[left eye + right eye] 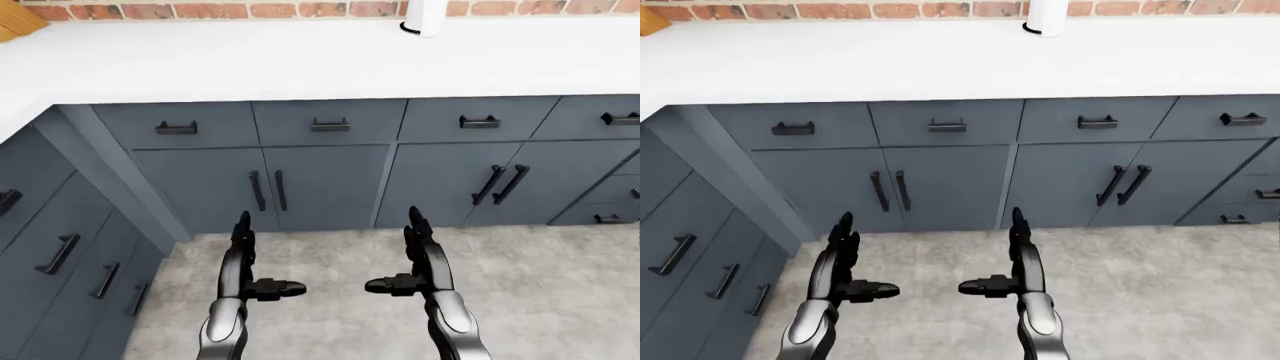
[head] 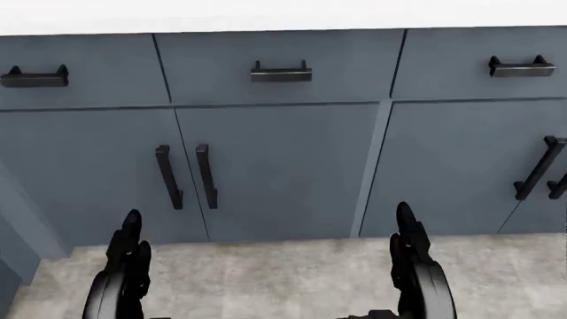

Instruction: Navigate to the stove.

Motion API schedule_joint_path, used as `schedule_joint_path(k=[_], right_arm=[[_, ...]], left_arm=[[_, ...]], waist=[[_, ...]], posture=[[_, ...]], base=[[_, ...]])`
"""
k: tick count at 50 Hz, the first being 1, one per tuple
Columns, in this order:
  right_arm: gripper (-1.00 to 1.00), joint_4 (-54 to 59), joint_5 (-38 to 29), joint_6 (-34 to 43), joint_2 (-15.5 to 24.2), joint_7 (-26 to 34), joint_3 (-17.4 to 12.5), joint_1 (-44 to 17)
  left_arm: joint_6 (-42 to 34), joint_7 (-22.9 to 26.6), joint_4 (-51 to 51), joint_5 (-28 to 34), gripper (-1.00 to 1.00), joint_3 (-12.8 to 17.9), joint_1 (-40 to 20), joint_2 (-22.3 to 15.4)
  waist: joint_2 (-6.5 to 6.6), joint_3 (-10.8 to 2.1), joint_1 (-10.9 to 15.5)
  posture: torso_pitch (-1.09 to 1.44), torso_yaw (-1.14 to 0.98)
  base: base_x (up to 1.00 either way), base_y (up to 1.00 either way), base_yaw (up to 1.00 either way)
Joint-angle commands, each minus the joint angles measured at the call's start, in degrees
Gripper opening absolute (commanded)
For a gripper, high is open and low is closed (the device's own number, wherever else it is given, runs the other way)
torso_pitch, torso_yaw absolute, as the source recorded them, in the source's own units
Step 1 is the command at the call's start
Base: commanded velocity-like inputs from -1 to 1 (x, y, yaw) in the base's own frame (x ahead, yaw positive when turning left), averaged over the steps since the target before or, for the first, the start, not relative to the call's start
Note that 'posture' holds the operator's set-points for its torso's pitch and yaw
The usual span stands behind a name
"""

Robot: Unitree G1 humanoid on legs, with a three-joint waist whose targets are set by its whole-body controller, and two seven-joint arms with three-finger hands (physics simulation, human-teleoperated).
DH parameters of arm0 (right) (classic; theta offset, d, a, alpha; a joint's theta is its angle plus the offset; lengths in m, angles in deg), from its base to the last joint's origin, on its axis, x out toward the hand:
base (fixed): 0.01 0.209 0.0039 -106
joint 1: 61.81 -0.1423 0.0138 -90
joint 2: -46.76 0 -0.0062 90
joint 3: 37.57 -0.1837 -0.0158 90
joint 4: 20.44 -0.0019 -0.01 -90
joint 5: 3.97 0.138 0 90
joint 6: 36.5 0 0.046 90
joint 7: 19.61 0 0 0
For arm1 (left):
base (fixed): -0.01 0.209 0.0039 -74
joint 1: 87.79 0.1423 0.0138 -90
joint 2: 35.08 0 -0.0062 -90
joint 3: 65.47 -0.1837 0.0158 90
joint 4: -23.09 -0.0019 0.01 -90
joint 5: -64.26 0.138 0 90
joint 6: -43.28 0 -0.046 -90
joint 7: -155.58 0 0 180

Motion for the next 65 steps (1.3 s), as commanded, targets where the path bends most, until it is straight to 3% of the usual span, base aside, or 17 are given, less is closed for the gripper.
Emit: schedule_joint_path(k=[1, 3, 4, 5, 7, 15, 22, 23, 31, 32, 38, 42, 47, 54, 63, 64, 65], right_arm=[[1.0, -4.5, 0.5, -3.2, 0.2, 0.1, -0.2, -1.8], [1.0, -4.7, 0.5, -3.0, 0.2, 0.1, -0.2, -1.7], [1.0, -4.4, 0.5, -3.2, 0.2, 0.2, -0.2, -1.8], [1.0, -4.0, 0.5, -3.5, 0.3, 0.2, -0.2, -1.9], [1.0, -4.1, 0.4, -3.5, 0.3, 0.2, -0.2, -1.8], [1.0, -9.3, 2.0, -1.5, 0.5, 0.5, -1.1, -1.0], [1.0, -35.8, 2.2, 17.1, 1.2, -0.6, -2.4, -0.8], [1.0, -41.0, 2.2, 22.1, 1.4, -0.9, -2.6, -1.5], [1.0, -63.2, 8.0, 46.1, 3.6, -3.0, -8.7, -10.8], [1.0, -64.5, 9.1, 48.2, 4.3, -3.7, -9.5, -12.3], [1.0, -65.0, 23.6, 47.7, 14.3, -16.0, -10.1, -14.1], [1.0, -65.0, 42.8, 44.3, 27.6, -31.4, -12.5, -15.7], [1.0, -65.0, 56.9, 38.4, 39.4, -42.9, -13.1, -16.8], [1.0, -65.0, 58.4, 36.6, 41.6, -44.4, -13.5, -16.5], [1.0, -65.0, 57.6, 37.2, 41.1, -43.5, -14.2, -16.4], [1.0, -65.0, 58.2, 37.5, 41.4, -43.7, -14.4, -16.6], [1.0, -65.0, 58.2, 37.6, 41.6, -43.7, -14.4, -16.7]], left_arm=[[3.4, 0.1, 4.3, -0.4, 1.0, 0.2, -2.1, -0.2], [3.5, 0.1, 4.0, -0.4, 1.0, 0.3, -2.2, -0.3], [3.7, 0.1, 3.7, -0.4, 1.0, 0.3, -2.3, -0.3], [3.8, 0.1, 3.6, -0.4, 1.0, 0.3, -2.3, -0.3], [3.4, 0.1, 4.4, -0.4, 1.0, 0.2, -2.0, -0.2], [2.0, -1.3, 4.9, -4.3, 1.0, 2.7, -5.1, -0.6], [-21.2, -5.5, 35.1, -8.0, 1.0, 5.3, -6.1, -2.7], [-28.6, -5.7, 42.2, -11.8, 1.0, 7.6, -7.7, -3.1], [-42.3, -10.7, 53.6, -19.5, 1.0, 14.6, -13.1, -6.4], [-40.9, -10.8, 53.9, -15.4, 1.0, 12.3, -12.4, -8.4], [-45.5, -10.7, 57.3, -18.5, 1.0, 15.0, -13.5, -8.0], [-50.6, -12.9, 61.8, -21.2, 1.0, 17.9, -15.3, -9.7], [-54.0, -20.5, 65.0, -34.4, 1.0, 22.8, -17.0, -15.4], [-49.7, -37.2, 65.0, -57.6, 1.0, 27.7, -16.8, -29.1], [-49.8, -35.7, 65.0, -55.7, 1.0, 27.2, -16.5, -27.0], [-50.0, -35.7, 65.0, -55.8, 1.0, 27.5, -16.7, -26.8], [-50.1, -35.6, 65.0, -55.6, 1.0, 27.3, -16.8, -26.6]], waist=[[-0.45, -0.05, -0.1], [-0.06, -3.53, 0.4], [-0.08, -2.99, 0.4], [-0.38, -0.96, 0.4], [-0.43, -4.01, 0.4], [-0.3, -4.62, 0.5], [-0.17, -5.27, 0.5], [-0.15, -5.21, 0.4], [0.13, -5.22, 0.6], [0.17, -5.17, 0.6], [-0.05, -4.14, 0.5], [-0.47, -3.86, 0.6], [-0.65, -3.08, 0.7], [-0.63, -2.41, 0.5], [-0.26, -1.93, 0.7], [-0.21, -2.99, 0.6], [0.38, -2.6, 0.6]], posture=[[0.0, 0.0], [0.0, 0.0], [0.0, 0.0], [0.0, 0.0], [0.0, 0.0], [0.0, 0.0], [0.0, 0.0], [0.0, 0.0], [0.0, 0.0], [0.0, 0.0], [0.0, 0.0], [0.0, 0.0], [0.0, 0.0], [0.0, 0.0], [0.0, 0.0], [0.0, 0.0], [0.0, 0.0]], base=[[0.0, 0.0, 0.0], [0.0, 0.0, 0.0], [0.0, 0.0, 0.0], [0.0, 0.0, 0.0], [0.0, 0.0, 0.0], [0.0, 0.0, 0.0], [0.0, 0.0, 0.0], [0.0, 0.0, 0.0], [0.0, 0.0, 0.0], [0.0, 0.0, 0.0], [0.0, 0.0, 0.0], [0.0, 0.0, 0.0], [0.0, 0.0, 0.0], [0.0, 0.0, 0.0], [0.0, 0.0, 0.0], [0.0, -0.17, 0.0], [0.0, -0.26, 0.0]])
